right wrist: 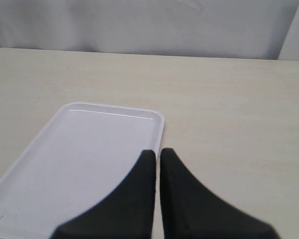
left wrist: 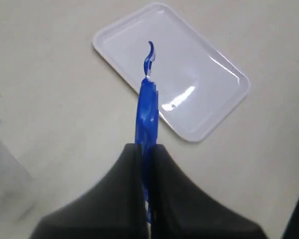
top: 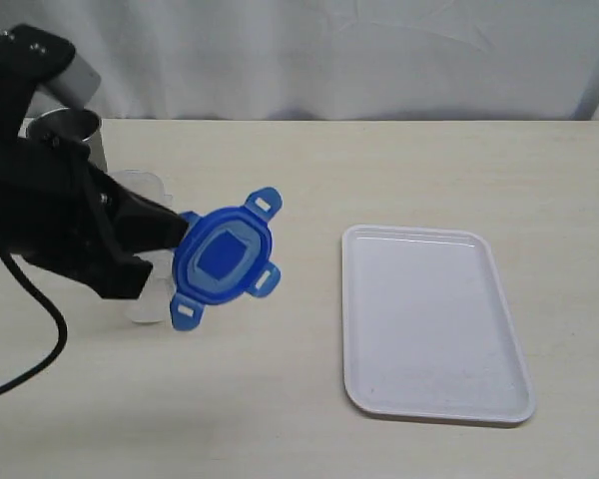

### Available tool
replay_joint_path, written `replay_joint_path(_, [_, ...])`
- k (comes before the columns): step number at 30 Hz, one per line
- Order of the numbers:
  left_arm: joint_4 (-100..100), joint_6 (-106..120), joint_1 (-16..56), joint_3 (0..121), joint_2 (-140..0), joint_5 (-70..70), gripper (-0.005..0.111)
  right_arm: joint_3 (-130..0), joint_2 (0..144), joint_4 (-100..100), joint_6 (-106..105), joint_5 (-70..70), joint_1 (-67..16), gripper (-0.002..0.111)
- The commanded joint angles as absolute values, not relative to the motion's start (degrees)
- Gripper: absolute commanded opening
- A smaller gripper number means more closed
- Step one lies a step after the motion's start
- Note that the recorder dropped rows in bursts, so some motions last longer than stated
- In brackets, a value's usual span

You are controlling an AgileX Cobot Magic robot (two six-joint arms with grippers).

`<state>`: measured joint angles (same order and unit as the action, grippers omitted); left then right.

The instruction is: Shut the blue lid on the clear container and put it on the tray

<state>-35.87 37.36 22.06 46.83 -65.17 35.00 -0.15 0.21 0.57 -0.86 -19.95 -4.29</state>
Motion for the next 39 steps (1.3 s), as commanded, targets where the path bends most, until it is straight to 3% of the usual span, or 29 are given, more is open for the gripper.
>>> replay_joint_path(1, [-28.7, 37.0, 22.0, 50.8, -64.8, 31.7, 0.0, 0.0, 0.0, 0.7, -0.8, -19.8, -4.2, 0.004])
replay_joint_path(8, [-14.9, 37.2, 22.0, 53.4, -64.8, 24.7, 0.0, 0.0, 0.0, 0.7, -0.8, -19.8, -4.2, 0.004])
replay_joint_path(17, [17.0, 37.2, 22.0, 53.4, -67.0, 12.6, 0.0, 0.0, 0.0, 0.7, -0.8, -19.8, -4.2, 0.004])
replay_joint_path(27, [38.1, 35.9, 22.0, 53.4, -74.1, 17.0, 0.0, 0.0, 0.0, 0.7, -0.8, -19.8, -4.2, 0.004])
replay_joint_path(33, [56.6, 13.2, 21.9, 55.0, -76.5, 18.9, 0.0, 0.0, 0.0, 0.7, -0.8, -19.8, -4.2, 0.004])
replay_joint_path(39, [64.3, 6.2, 21.9, 55.0, -76.5, 22.5, 0.0, 0.0, 0.0, 0.7, -0.8, -19.8, -4.2, 0.004])
